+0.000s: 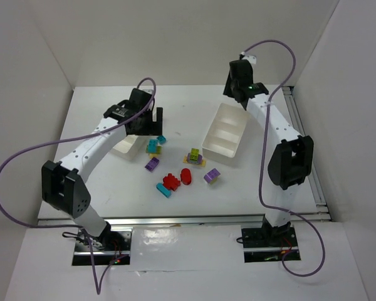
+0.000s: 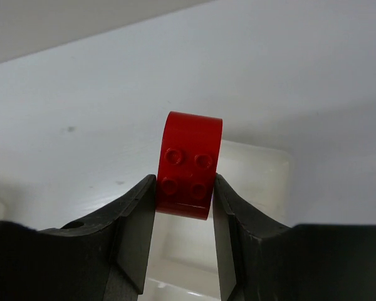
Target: Sort the legos into containers by color
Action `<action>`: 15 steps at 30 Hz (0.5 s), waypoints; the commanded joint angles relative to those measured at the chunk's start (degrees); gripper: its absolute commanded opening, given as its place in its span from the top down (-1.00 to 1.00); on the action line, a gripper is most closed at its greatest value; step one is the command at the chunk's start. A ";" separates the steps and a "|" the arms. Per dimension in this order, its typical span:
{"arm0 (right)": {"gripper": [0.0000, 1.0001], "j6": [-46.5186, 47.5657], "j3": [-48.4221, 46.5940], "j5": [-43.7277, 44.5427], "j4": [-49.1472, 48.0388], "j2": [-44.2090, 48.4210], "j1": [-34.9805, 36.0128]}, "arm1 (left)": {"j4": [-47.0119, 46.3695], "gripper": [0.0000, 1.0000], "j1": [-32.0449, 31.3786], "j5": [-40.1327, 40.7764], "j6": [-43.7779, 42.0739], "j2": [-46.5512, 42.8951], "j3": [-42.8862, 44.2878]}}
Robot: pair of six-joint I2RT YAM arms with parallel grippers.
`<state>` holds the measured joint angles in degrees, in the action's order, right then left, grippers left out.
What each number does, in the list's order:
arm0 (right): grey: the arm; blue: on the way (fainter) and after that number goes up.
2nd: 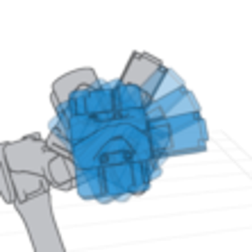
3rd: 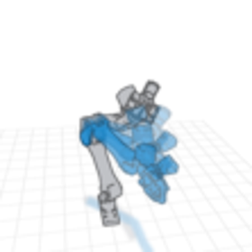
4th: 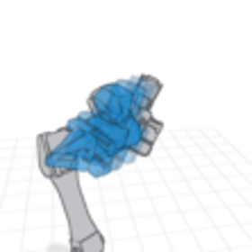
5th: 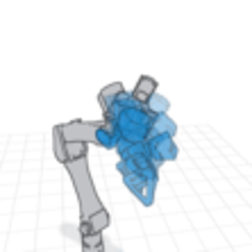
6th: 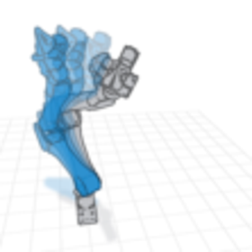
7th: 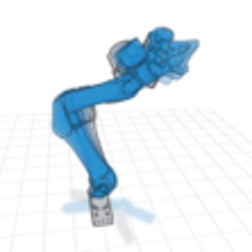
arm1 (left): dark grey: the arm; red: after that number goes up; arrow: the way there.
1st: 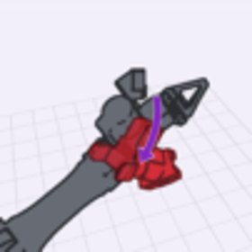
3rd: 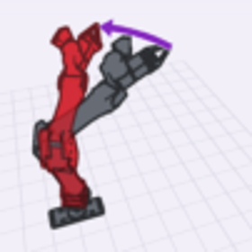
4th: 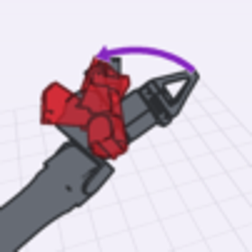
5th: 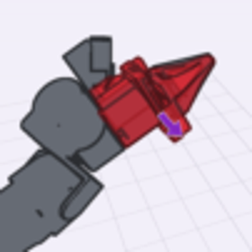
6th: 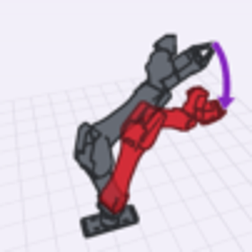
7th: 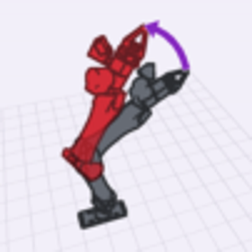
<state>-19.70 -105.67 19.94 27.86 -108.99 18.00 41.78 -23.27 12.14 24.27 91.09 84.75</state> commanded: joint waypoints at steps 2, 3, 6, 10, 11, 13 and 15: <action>0.45 -1.48 5.38 -3.06 1.06 0.36 -1.83 | 1.98 -1.00 -1.61 -3.35 0.69 2.60 5.33; 0.43 -1.48 6.08 -3.07 1.06 0.36 -2.52 | 1.99 -1.00 -2.13 -3.35 1.30 3.91 5.86; 0.40 -0.95 6.09 -3.86 1.06 -0.43 -3.06 | 3.56 -1.00 -2.66 -3.35 1.30 5.41 6.48; 0.37 -0.95 6.79 -5.09 1.76 -1.83 -4.28 | 4.98 -1.00 -3.19 -3.35 2.44 7.60 7.97; 0.34 -0.95 7.31 -5.61 1.76 -1.84 -4.29 | 5.50 -1.00 -3.19 -3.35 2.45 8.31 7.97; 0.26 -0.95 7.32 -5.62 1.24 -2.37 -4.29 | 6.11 -1.00 -3.19 -3.35 3.15 8.32 7.97; 0.00 -0.95 7.32 -4.92 1.76 -2.98 -4.29 | 6.12 -1.00 -3.19 -3.35 3.68 8.84 7.97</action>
<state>-20.34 -98.91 15.14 30.00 -110.91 14.17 46.13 -26.41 9.13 26.15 99.29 91.02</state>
